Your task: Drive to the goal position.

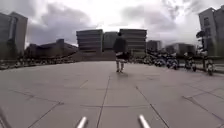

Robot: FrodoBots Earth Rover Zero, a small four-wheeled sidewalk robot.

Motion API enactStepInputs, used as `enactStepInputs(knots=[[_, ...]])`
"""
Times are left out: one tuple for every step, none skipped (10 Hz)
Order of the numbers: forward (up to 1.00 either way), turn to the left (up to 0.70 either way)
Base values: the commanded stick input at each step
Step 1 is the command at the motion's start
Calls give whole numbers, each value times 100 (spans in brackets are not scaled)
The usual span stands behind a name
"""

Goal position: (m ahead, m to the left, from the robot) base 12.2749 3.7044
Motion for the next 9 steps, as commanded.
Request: enactStepInputs(knots=[[70, 0], [70, 31], [70, 33], [70, 35], [70, 35], [70, 35], [70, 14], [70, 0], [70, 0]])
